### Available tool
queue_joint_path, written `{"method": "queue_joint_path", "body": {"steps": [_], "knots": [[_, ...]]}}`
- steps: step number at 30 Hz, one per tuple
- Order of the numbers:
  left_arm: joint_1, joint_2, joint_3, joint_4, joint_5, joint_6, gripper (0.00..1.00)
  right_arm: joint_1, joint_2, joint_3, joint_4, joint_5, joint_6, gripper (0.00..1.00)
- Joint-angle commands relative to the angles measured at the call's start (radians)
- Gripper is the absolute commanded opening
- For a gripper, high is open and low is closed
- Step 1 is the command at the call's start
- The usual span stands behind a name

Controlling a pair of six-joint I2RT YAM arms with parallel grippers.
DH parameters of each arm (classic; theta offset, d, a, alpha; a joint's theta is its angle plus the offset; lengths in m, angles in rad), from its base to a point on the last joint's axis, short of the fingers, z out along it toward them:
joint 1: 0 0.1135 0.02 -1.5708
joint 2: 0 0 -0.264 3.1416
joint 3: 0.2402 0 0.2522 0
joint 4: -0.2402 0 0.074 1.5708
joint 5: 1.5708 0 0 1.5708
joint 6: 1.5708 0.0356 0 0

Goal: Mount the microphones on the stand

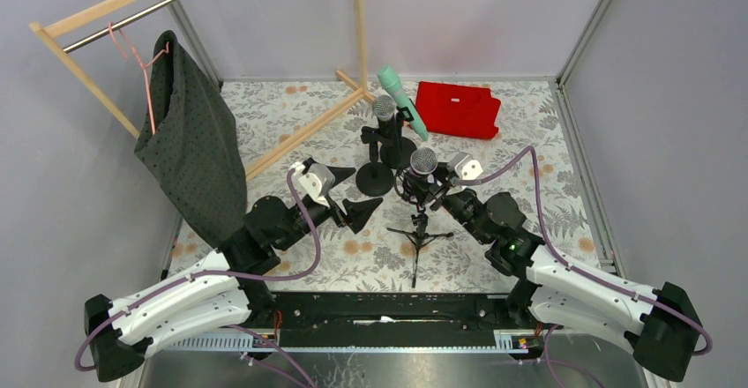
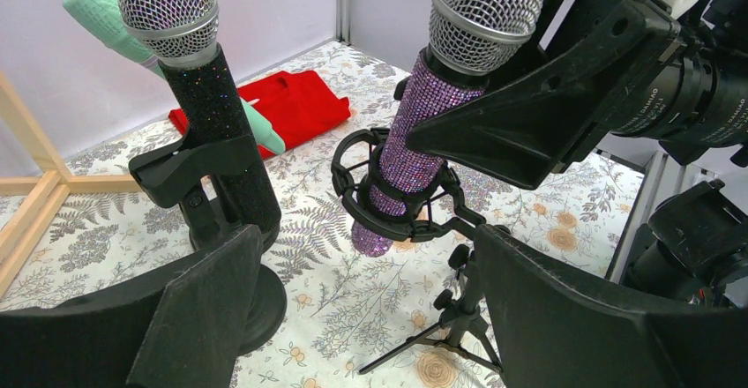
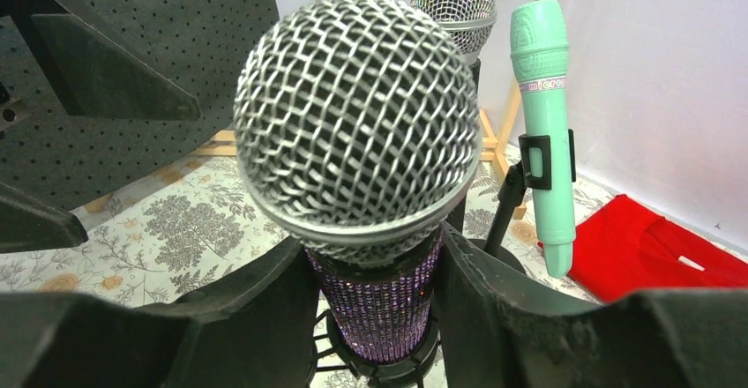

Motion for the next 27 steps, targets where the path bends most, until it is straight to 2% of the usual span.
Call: {"method": "queue_joint_path", "body": {"steps": [1,10,21,27], "knots": [[0.002,0.000,0.011,0.038,-0.010,0.009,0.94,0.007,-0.010,-0.017,-0.008,0.017,0.025,0.55],[0.002,0.005,0.011,0.041,-0.010,0.011,0.94,0.007,-0.017,-0.005,-0.002,0.015,0.019,0.67],[0.002,0.002,0.008,0.040,-0.013,0.008,0.94,0.007,-0.058,0.030,-0.029,0.007,0.006,0.75],[0.003,0.003,0.009,0.039,-0.013,0.008,0.94,0.007,-0.080,0.072,-0.054,0.003,-0.009,0.75]]}}
